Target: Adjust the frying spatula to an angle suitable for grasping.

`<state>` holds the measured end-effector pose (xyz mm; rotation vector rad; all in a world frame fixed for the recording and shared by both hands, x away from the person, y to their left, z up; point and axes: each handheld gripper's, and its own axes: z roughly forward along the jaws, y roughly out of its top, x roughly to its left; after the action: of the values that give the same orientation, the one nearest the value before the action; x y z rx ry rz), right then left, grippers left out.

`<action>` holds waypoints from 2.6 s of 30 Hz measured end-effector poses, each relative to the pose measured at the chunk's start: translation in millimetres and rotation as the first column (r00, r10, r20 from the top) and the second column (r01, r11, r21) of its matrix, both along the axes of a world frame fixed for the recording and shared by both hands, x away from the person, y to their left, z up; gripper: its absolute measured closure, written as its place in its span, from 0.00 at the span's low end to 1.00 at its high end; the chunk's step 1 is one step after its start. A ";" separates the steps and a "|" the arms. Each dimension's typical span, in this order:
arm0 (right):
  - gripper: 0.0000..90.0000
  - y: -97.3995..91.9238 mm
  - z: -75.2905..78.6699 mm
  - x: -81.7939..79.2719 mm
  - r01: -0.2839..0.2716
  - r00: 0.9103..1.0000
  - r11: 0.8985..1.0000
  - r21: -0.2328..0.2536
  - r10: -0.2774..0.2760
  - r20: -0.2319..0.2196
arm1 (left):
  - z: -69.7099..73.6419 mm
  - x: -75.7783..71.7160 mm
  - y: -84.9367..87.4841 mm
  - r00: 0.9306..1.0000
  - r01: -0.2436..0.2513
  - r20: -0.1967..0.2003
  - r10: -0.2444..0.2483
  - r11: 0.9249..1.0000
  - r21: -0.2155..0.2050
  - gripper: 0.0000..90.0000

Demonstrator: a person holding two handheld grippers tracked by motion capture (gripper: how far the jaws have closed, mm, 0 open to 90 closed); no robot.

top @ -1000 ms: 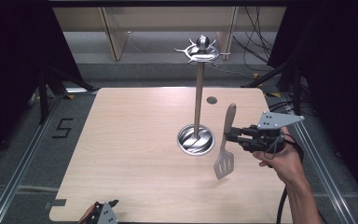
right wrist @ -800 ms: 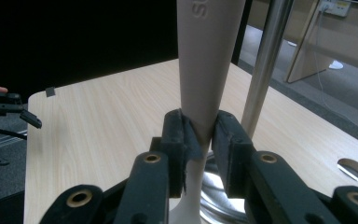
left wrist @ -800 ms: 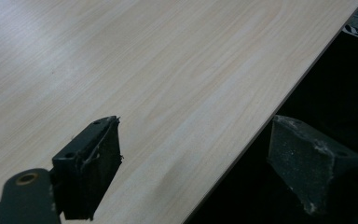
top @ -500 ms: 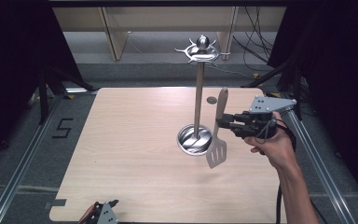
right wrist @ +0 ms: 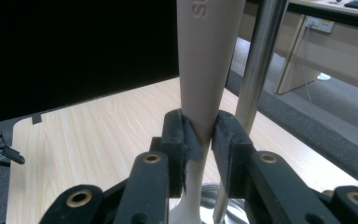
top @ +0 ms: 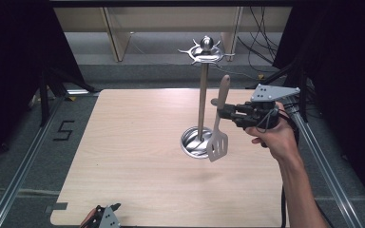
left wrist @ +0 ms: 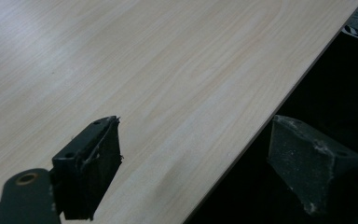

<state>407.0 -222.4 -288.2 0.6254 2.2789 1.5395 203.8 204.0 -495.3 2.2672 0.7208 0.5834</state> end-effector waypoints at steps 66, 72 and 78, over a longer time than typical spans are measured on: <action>0.62 1.3 -0.2 1.1 0.111 0.994 0.994 0.019 -0.111 0.013 | 0.9 0.0 0.4 1.000 0.014 -0.006 -0.014 1.000 0.014 0.18; 0.51 -0.9 -21.4 -9.3 0.168 0.986 0.986 0.005 -0.168 0.018 | 0.8 0.2 0.4 1.000 0.013 -0.005 -0.013 1.000 0.013 0.18; 0.47 -0.9 -37.0 -17.5 0.179 0.984 0.984 -0.009 -0.179 0.010 | 0.0 -0.5 -0.2 1.000 0.005 -0.007 -0.005 1.000 0.002 0.18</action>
<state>389.5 -223.3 -325.2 0.7949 2.1564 1.4424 203.3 203.8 -495.3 2.2737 0.7177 0.5744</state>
